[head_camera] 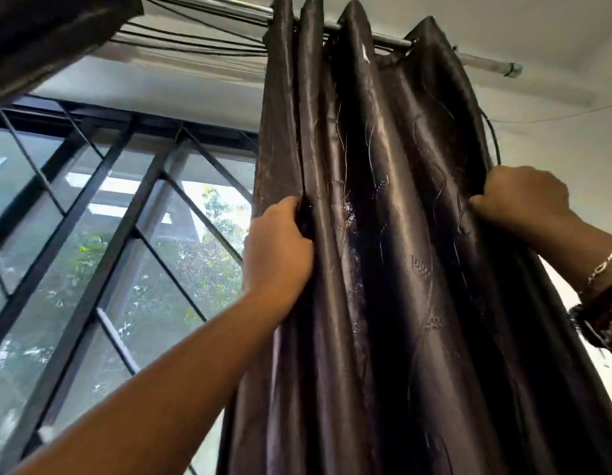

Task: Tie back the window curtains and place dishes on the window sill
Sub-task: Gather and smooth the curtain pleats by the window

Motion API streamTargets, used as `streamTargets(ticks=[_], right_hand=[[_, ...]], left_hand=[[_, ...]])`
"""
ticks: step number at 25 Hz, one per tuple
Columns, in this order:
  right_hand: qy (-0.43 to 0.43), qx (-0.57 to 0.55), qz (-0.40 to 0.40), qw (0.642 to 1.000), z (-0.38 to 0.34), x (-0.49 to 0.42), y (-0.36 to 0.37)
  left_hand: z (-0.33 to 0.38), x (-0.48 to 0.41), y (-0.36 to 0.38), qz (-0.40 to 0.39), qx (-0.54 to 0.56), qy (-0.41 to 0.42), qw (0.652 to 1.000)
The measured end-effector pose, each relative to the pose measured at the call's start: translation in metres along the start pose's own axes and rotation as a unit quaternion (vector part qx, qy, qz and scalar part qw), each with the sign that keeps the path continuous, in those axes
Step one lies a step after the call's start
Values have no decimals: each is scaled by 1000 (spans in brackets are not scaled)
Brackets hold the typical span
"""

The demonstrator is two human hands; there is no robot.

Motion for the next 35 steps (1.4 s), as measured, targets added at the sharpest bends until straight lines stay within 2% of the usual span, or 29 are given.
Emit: streamTargets(ticks=[3,6,10,12,14,17,19,22,26,31,35], right_hand=[[-13,5,44,999,-17,15,-17],[-48,-30,29,998,-45,27,-32],[-66,-201,13,977,-85,57,-66],[-67,-298,-19,952,-111,90,-77],[-67,-355,-108,926,-135,131,-73],[-47,-323,-260,909,-158,201,-53],[-51,-264,-299,916,-161,238,-44],[-67,-240,-316,916,-161,285,-33],[-108,-227,-296,921,-163,338,-27],[-138,-296,-320,889,-176,367,-29],[-113,-339,-368,858,-171,375,-28]], left_hand=[[-22,23,-32,13,-75,-31,997],[-42,40,-58,1,-114,-74,991],[-61,61,-77,-30,-103,-91,990],[-70,73,-83,-52,-72,-111,990],[-71,86,-88,-52,-70,-119,989],[-66,109,-94,-65,-78,-118,988],[-66,128,-93,-89,-75,-131,985],[-70,156,-91,-108,-71,-153,980],[-72,186,-85,-103,-58,-160,980],[-57,207,-74,-106,36,-146,983],[-67,211,-65,-115,-1,-166,979]])
Point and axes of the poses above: each hand's wrist, its own x-axis away from the middle knuckle, its own y-axis out of the palm, z = x × y, the point moved 6 cm from there along -x, towards the middle knuckle, and after that the axes turned 5 degrees about -y, right-handed, at the moved point
